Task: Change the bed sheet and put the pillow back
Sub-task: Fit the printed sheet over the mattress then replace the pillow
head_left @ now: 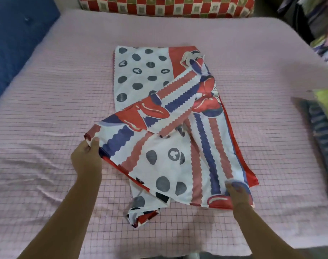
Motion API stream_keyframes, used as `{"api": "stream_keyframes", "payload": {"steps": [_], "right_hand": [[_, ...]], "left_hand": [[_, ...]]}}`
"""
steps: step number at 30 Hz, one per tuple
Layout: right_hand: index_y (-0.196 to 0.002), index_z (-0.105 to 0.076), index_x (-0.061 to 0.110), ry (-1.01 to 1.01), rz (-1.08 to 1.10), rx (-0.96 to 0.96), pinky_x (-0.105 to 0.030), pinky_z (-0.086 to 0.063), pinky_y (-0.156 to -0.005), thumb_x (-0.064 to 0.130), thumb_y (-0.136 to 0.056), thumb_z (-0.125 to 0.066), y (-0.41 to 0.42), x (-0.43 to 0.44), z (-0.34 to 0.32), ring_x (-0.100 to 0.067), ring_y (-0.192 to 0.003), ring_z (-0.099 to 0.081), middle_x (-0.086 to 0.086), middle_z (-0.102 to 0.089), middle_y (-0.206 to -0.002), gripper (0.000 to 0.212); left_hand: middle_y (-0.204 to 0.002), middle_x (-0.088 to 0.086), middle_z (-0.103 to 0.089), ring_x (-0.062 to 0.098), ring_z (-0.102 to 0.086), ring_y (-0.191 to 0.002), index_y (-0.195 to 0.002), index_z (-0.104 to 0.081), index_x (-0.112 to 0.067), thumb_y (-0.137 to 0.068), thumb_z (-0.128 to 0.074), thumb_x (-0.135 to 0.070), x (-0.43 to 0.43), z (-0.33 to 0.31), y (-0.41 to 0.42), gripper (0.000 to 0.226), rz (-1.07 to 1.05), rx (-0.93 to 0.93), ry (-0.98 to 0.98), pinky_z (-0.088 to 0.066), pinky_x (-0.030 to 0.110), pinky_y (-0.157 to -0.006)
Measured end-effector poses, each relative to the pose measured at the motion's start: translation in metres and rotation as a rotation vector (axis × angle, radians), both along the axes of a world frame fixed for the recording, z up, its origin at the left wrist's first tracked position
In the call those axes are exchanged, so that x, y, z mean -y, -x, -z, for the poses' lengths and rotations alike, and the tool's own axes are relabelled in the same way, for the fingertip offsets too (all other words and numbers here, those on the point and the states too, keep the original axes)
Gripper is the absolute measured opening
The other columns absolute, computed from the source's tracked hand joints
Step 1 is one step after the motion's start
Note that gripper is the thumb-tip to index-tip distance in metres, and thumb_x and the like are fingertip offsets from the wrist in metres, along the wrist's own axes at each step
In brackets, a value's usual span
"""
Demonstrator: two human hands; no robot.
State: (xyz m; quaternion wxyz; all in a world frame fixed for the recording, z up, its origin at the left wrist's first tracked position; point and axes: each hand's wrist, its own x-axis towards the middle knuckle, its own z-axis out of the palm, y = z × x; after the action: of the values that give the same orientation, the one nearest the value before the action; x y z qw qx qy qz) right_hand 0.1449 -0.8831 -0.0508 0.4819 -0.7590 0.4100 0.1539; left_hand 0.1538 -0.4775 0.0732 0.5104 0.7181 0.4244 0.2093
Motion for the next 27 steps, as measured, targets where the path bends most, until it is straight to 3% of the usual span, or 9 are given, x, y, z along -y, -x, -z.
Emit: {"api": "stream_keyframes", "payload": {"steps": [4, 5, 9, 12, 14, 18, 21, 23, 27], "right_hand": [[-0.113, -0.059, 0.000, 0.088, 0.216, -0.073, -0.045, -0.045, -0.094, 0.039, -0.084, -0.070, 0.018, 0.042, 0.019, -0.037, -0.104, -0.058, -0.024, -0.061, -0.119, 0.050], [-0.122, -0.055, 0.001, 0.080, 0.285, -0.056, -0.046, -0.044, -0.098, 0.039, -0.082, -0.072, 0.020, 0.045, 0.018, -0.038, -0.110, -0.057, -0.023, -0.059, -0.125, 0.058], [-0.144, -0.034, 0.007, -0.012, 0.449, 0.005, -0.053, -0.039, -0.106, 0.031, -0.083, -0.073, 0.026, 0.050, 0.023, -0.042, -0.126, -0.048, -0.021, -0.047, -0.141, 0.076], [-0.145, -0.033, 0.010, -0.104, 0.503, 0.025, -0.053, -0.041, -0.105, 0.029, -0.083, -0.074, 0.026, 0.056, 0.027, -0.040, -0.124, -0.050, -0.020, -0.048, -0.140, 0.077], [-0.139, -0.043, 0.010, -0.116, 0.482, -0.003, -0.052, -0.046, -0.100, 0.034, -0.082, -0.074, 0.030, 0.065, 0.039, -0.040, -0.116, -0.055, -0.018, -0.055, -0.131, 0.070], [-0.108, -0.068, 0.005, -0.112, 0.334, -0.068, -0.050, -0.050, -0.093, 0.042, -0.078, -0.072, 0.034, 0.076, 0.048, -0.035, -0.096, -0.062, -0.016, -0.069, -0.101, 0.048], [-0.108, -0.065, 0.003, -0.101, 0.318, -0.053, -0.046, -0.047, -0.097, 0.030, -0.086, -0.068, 0.027, 0.075, 0.038, -0.033, -0.097, -0.057, -0.015, -0.064, -0.103, 0.036], [-0.105, -0.063, 0.004, -0.136, 0.332, -0.014, -0.045, -0.047, -0.097, 0.027, -0.088, -0.065, 0.019, 0.072, 0.028, -0.032, -0.099, -0.057, -0.015, -0.063, -0.106, 0.029], [-0.105, -0.057, 0.010, -0.400, 0.366, 0.123, -0.039, -0.050, -0.091, 0.024, -0.094, -0.056, 0.004, 0.050, -0.012, -0.027, -0.099, -0.060, -0.010, -0.062, -0.105, 0.018]], "left_hand": [[-0.064, 0.003, -0.052, 0.020, -0.048, -0.064, -0.079, -0.057, -0.002, -0.095, -0.058, -0.028, 0.008, 0.008, -0.007, 0.031, 0.051, -0.025, 0.007, -0.044, 0.034, -0.070], [-0.064, 0.002, -0.052, 0.021, -0.048, -0.067, -0.077, -0.057, -0.003, -0.095, -0.058, -0.028, 0.016, 0.011, -0.008, 0.031, 0.069, -0.038, 0.014, -0.044, 0.033, -0.069], [-0.060, 0.003, -0.046, 0.019, -0.042, -0.059, -0.061, -0.047, -0.012, -0.094, -0.059, -0.027, 0.061, 0.023, -0.010, 0.038, 0.165, -0.076, 0.109, -0.038, 0.027, -0.055], [-0.062, 0.005, -0.052, 0.021, -0.049, -0.060, -0.066, -0.052, -0.009, -0.095, -0.059, -0.032, 0.102, 0.032, -0.010, 0.038, 0.257, -0.100, 0.113, -0.043, 0.027, -0.059], [-0.063, 0.002, -0.053, 0.014, -0.049, -0.059, -0.074, -0.056, -0.005, -0.097, -0.056, -0.030, 0.128, 0.034, -0.010, 0.033, 0.314, -0.114, 0.087, -0.039, 0.015, -0.056], [-0.070, 0.007, -0.057, 0.018, -0.054, -0.062, -0.090, -0.057, -0.007, -0.098, -0.055, -0.028, 0.159, 0.035, -0.009, 0.022, 0.378, -0.111, 0.206, -0.048, 0.022, -0.062], [-0.067, 0.003, -0.055, 0.007, -0.050, -0.061, -0.089, -0.059, -0.002, -0.098, -0.054, -0.033, 0.165, 0.036, -0.012, 0.032, 0.360, -0.141, 0.095, -0.038, 0.007, -0.055], [-0.067, 0.004, -0.056, 0.007, -0.050, -0.061, -0.085, -0.058, 0.000, -0.097, -0.055, -0.034, 0.167, 0.030, -0.013, 0.036, 0.349, -0.131, 0.100, -0.035, 0.007, -0.054], [-0.065, 0.003, -0.056, 0.014, -0.051, -0.063, -0.080, -0.059, -0.002, -0.097, -0.055, -0.034, 0.163, 0.019, -0.015, 0.037, 0.334, -0.139, 0.094, -0.034, 0.011, -0.057]]}}
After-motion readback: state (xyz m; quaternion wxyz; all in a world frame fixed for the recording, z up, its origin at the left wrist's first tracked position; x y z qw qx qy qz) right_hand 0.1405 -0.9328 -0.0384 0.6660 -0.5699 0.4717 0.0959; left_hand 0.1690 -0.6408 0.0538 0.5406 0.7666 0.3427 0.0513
